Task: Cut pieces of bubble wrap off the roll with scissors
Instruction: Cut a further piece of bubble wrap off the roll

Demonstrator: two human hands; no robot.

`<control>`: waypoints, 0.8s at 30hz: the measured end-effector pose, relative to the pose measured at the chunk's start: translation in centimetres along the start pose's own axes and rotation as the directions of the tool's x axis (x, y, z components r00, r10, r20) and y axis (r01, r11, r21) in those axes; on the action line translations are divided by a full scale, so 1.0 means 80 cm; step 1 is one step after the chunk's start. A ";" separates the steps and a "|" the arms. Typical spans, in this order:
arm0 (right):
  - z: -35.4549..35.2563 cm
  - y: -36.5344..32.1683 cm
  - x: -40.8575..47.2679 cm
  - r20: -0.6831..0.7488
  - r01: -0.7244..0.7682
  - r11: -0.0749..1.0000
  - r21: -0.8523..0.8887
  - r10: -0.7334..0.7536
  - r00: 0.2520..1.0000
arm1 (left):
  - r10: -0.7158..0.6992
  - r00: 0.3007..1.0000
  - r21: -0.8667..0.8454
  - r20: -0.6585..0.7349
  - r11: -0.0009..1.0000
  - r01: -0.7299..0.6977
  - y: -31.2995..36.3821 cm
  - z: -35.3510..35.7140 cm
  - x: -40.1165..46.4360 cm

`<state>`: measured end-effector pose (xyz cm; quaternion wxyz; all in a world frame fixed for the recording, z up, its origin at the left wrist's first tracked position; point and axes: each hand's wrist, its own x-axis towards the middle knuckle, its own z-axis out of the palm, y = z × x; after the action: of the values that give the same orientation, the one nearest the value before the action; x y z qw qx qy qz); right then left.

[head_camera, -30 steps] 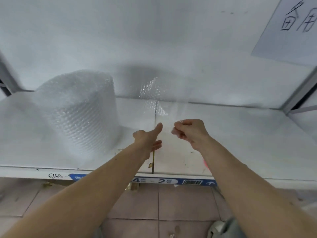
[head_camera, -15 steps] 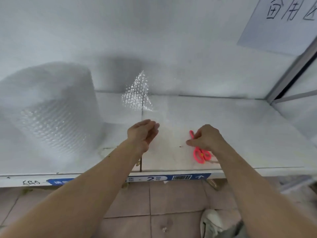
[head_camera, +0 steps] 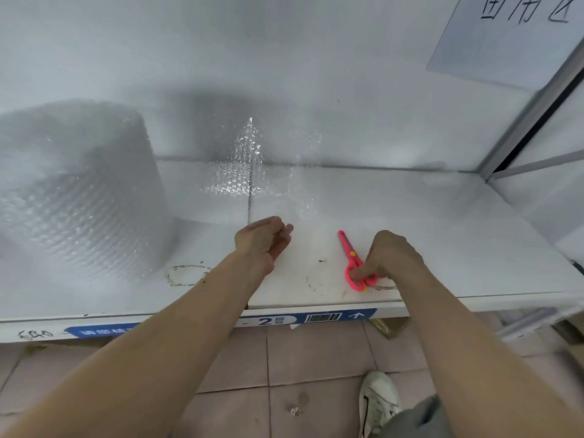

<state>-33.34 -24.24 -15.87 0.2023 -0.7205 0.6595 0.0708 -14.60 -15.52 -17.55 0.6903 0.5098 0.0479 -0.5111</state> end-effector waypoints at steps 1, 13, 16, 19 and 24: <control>0.001 0.000 0.001 0.003 0.004 1.000 -0.004 -0.004 1.000 | 0.000 1.000 0.026 -0.002 1.000 0.000 0.001 -0.002 0.000; 0.013 -0.025 -0.009 -0.010 0.116 0.990 -0.081 -0.117 0.993 | -0.014 1.000 0.148 0.001 0.989 0.014 0.023 -0.017 -0.004; 0.019 -0.036 -0.012 0.030 0.161 0.977 -0.140 -0.158 0.987 | -0.047 0.998 0.101 0.036 0.994 0.043 0.028 -0.020 -0.005; 0.024 -0.040 -0.017 -0.013 0.177 0.967 -0.181 -0.182 0.983 | -0.066 0.996 0.110 0.062 0.992 0.059 0.034 -0.024 -0.007; 0.027 -0.041 -0.025 -0.210 0.305 0.948 0.092 -0.281 0.937 | -0.055 0.995 0.082 0.084 0.995 0.048 0.044 -0.025 -0.008</control>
<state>-30.05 -21.42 -16.45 0.1891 -0.8003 0.5645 -0.0713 -11.37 -13.74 -15.80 0.6573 0.5132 0.0110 -0.5518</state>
